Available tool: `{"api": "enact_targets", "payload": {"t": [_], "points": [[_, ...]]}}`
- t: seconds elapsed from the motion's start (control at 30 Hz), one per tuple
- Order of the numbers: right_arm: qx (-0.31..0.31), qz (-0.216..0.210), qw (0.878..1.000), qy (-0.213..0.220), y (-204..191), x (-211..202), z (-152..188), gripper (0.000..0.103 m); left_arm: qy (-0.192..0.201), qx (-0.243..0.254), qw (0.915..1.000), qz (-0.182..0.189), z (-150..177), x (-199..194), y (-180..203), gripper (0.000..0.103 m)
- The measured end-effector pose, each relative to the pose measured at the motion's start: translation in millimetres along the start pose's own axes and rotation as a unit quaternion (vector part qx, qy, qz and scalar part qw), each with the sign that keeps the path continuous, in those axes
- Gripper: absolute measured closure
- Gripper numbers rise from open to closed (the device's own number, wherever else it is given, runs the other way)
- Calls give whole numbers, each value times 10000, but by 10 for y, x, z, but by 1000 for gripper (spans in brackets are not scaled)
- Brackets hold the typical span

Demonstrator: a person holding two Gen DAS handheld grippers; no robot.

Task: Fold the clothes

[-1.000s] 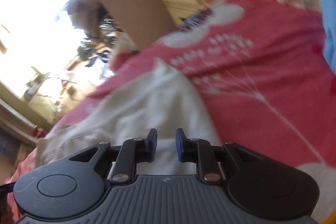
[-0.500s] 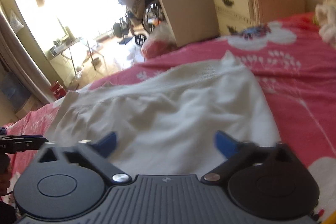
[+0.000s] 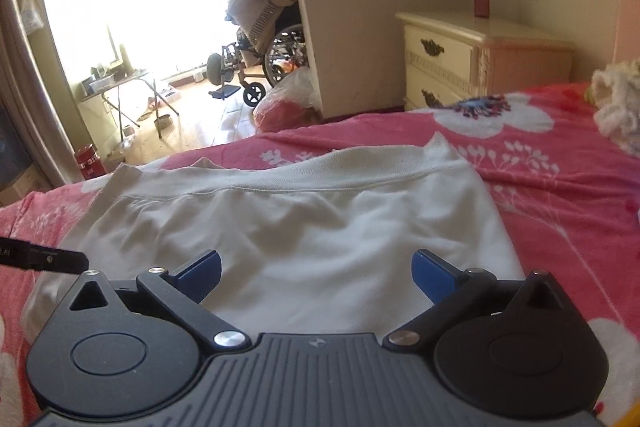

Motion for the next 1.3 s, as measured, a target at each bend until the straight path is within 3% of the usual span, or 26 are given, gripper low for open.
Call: {"api": "enact_targets", "payload": {"t": [0.27,0.53,0.77,1.0,1.1,1.2,1.27,1.3], "points": [[-341,-216,9992,42,-183,-27,36,0,34,-11,9996,-278,43,27,1,0],[-346,-423,9985,4,-251,-31,65,0,480,32,9932,-1064,32,-9,-79,0],[-596,-533,9968,-90,-305,-75,90,0,522,-39,9943,-932,28,-37,-143,0],[-799,-4,9966,-177,-192,-65,117,0,625,971,9908,-701,63,-24,157,0],[-1015,6,9946,-209,-233,-40,134,1,598,1370,9872,-551,95,22,289,2],[-1410,-65,9898,-190,-350,-32,177,9,563,1640,9836,-500,135,69,378,9],[-1661,-107,9859,-184,-423,-26,207,22,528,1758,9820,-438,161,87,410,15],[-1734,-105,9846,-213,-438,-20,222,32,509,1802,9815,-400,174,91,421,24]]}}
Point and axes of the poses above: each gripper's, at about its wrist camera, not at the fingertips, and x roughly the way its jaws point, y to its right, z to its underside, the point moved 2 cm from there along x, roughly the way its jaws point, and after that the axes turned 3 degrees about x, right-handed, at the moved point
